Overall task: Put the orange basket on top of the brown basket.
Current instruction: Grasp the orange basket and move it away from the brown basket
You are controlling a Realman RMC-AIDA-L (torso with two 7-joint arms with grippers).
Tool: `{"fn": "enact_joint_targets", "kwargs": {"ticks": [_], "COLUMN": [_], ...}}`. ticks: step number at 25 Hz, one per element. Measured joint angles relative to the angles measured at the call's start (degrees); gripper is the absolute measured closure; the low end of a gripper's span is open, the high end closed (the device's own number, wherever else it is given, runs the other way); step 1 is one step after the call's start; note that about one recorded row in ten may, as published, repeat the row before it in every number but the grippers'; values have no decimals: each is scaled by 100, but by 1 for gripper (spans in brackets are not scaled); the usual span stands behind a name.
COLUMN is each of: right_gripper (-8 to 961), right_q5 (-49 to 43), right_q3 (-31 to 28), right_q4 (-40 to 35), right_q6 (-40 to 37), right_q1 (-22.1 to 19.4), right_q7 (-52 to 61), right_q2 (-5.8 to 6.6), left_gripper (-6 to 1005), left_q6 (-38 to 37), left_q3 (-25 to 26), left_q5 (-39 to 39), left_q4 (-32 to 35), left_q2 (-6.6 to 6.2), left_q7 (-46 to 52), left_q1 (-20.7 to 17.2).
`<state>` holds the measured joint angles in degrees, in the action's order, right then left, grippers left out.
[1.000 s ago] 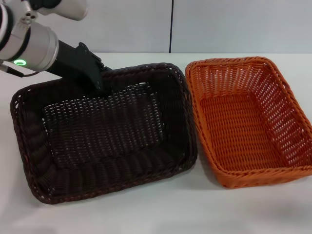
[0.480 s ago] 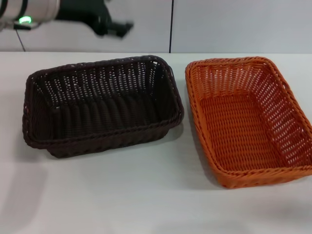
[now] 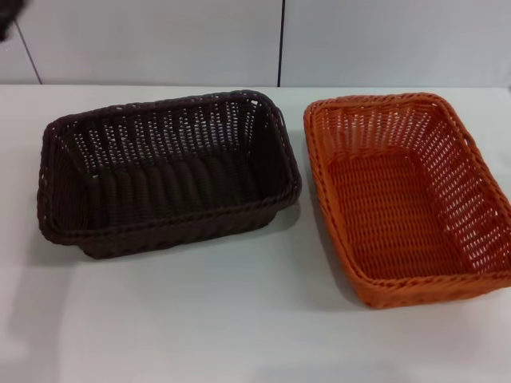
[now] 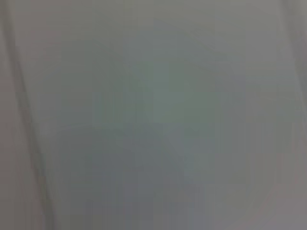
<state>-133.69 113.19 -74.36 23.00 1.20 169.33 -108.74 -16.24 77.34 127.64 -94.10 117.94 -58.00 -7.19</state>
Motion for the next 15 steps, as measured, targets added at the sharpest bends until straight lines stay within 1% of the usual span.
{"fn": "enact_joint_targets", "kwargs": {"ticks": [1, 2, 3, 4, 5, 6, 7, 8, 9, 10, 12, 13, 14, 15], "right_gripper": [273, 273, 273, 273, 273, 273, 273, 274, 274, 274, 275, 275, 275, 275], "right_q5": [-252, -423, -574, -681, -726, -747, -743, -707, -667, -563, -242, -114, 49, 170], "right_q3": [-313, -544, -809, -1041, -1283, -1494, -1747, -1999, -2232, -2575, -3305, -3564, -3888, -4183], "right_q4": [-367, -630, -955, -1279, -1556, -1798, -2043, -2263, -2448, -2629, -2867, -2887, -2901, -2881], "right_q6": [-705, -1414, -2225, -3033, -3843, -4537, -5293, -6110, -6742, -7536, -9153, -9762, -10527, -11219], "right_q1": [51, 132, 253, 384, 535, 685, 881, 1074, 1250, 1459, 1891, 2068, 2290, 2507], "right_q7": [-2, -7, -19, -40, -84, -142, -254, -401, -531, -743, -1290, -1522, -1802, -2072], "right_q2": [-43, -76, -109, -131, -150, -169, -183, -214, -242, -286, -392, -430, -475, -497], "left_gripper": [212, 212, 212, 212, 212, 212, 212, 212, 213, 213, 213, 213, 213, 213], "left_q6": [-735, -1106, -1754, -2313, -2960, -3327, -3850, -4163, -4383, -4515, -4660, -4682, -4699, -4705], "left_q3": [-303, -431, -675, -872, -1099, -1199, -1382, -1481, -1554, -1596, -1634, -1645, -1662, -1677], "left_q5": [20, 30, 56, 79, 97, 101, 109, 113, 126, 137, 146, 149, 167, 174], "left_q4": [293, 500, 887, 1274, 1821, 2094, 2720, 3114, 3513, 3822, 4480, 4751, 5053, 5253], "left_q2": [6, 6, 5, 6, 15, 23, 29, 29, 24, 22, 24, 25, 25, 29], "left_q7": [119, 237, 478, 755, 1111, 1307, 1744, 2031, 2369, 2634, 3184, 3383, 3602, 3721], "left_q1": [-156, -202, -264, -263, -212, -176, -39, 53, 172, 259, 462, 558, 667, 742]}}
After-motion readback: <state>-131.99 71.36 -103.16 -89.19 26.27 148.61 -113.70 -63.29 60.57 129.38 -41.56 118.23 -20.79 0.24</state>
